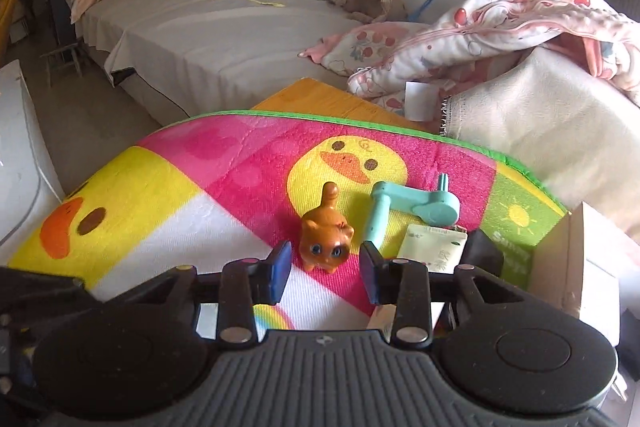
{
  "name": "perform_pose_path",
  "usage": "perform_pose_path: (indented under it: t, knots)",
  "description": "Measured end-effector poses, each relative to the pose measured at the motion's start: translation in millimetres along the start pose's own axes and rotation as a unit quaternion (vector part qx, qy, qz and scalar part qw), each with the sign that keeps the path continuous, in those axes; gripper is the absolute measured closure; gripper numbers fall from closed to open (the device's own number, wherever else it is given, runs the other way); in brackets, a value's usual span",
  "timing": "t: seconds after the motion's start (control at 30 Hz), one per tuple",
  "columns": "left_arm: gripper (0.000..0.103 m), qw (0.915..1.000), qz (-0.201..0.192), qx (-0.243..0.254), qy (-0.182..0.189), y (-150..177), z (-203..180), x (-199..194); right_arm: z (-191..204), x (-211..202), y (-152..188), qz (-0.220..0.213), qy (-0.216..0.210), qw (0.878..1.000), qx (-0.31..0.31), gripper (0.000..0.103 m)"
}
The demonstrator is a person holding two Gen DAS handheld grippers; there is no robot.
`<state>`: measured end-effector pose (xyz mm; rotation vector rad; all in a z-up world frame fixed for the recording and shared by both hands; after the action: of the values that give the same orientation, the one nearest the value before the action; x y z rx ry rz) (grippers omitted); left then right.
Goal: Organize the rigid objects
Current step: 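Carry the plug and cat figurine over the pink box and open both tools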
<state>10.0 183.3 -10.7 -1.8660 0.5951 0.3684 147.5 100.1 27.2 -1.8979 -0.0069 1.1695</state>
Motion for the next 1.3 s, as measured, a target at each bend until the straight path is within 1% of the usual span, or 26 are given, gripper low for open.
perform_pose_path:
  t: [0.17,0.2,0.23,0.27,0.33,0.4,0.47,0.53,0.57,0.67,0.77,0.8,0.9,1.07,1.17,1.27,1.3]
  knots:
    - [0.062,1.0,-0.001,-0.005,0.003,0,2,0,3,24,-3,0.018,-0.001,1.0,0.014,0.066]
    - [0.062,1.0,-0.001,-0.006,0.003,0,2,0,2,24,-4,0.017,0.0,1.0,0.016,0.069]
    - [0.062,1.0,-0.001,-0.006,0.003,0,2,1,2,21,-5,0.014,0.003,1.0,0.015,0.075]
    - [0.062,1.0,-0.001,-0.005,0.002,0,2,1,0,16,-5,0.01,0.006,1.0,0.015,0.075]
    - [0.062,1.0,0.0,-0.002,-0.001,0,0,1,-6,-5,-5,-0.01,0.009,1.0,0.016,0.075]
    - [0.061,1.0,0.002,0.002,-0.006,0,-1,2,-12,-36,0,-0.039,0.011,0.999,0.011,0.075]
    - [0.062,0.9999,0.004,0.01,-0.012,-2,-4,4,-20,-70,11,-0.065,0.012,0.998,0.01,0.075]
    - [0.062,0.9996,0.005,0.017,-0.023,-4,-7,8,-28,-102,28,-0.08,0.012,0.997,0.011,0.075]
    - [0.062,0.9993,0.006,0.022,-0.028,-5,-9,10,-31,-115,39,-0.083,0.014,0.996,0.01,0.075]
    - [0.064,0.9968,0.014,0.061,-0.05,-7,-21,17,-39,-149,73,-0.086,0.026,0.996,0.004,0.075]
    - [0.066,0.9934,0.017,0.1,-0.055,-5,-33,16,-48,-172,109,-0.083,0.045,0.996,0.006,0.075]
    - [0.066,0.9921,0.02,0.113,-0.051,-4,-39,14,-51,-178,119,-0.08,0.052,0.995,0.009,0.075]
    - [0.066,0.9885,0.041,0.145,-0.018,4,-63,0,-66,-196,154,-0.07,0.063,0.995,0.034,0.075]
    - [0.066,0.9773,0.075,0.193,0.043,15,-113,-25,-89,-222,204,-0.061,0.076,0.993,0.068,0.075]
    - [0.066,0.9673,0.076,0.233,0.065,14,-147,-31,-101,-239,223,-0.075,0.095,0.989,0.08,0.075]
    - [0.066,0.9608,0.064,0.258,0.078,4,-172,-31,-117,-256,230,-0.102,0.114,0.983,0.105,0.075]
    - [0.066,0.9598,0.06,0.263,0.079,-1,-178,-29,-121,-262,230,-0.113,0.12,0.98,0.113,0.075]
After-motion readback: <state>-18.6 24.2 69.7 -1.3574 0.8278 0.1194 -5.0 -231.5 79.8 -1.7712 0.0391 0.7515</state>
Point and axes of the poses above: each gripper's, at about its wrist camera, not at the fingertips, and x roughly the way its jaws point, z to its left, y to its underside, the point moved 2 cm from there along x, roughly the way its jaws point, and after that the axes turned 6 degrees about y, right-handed, at the moved point
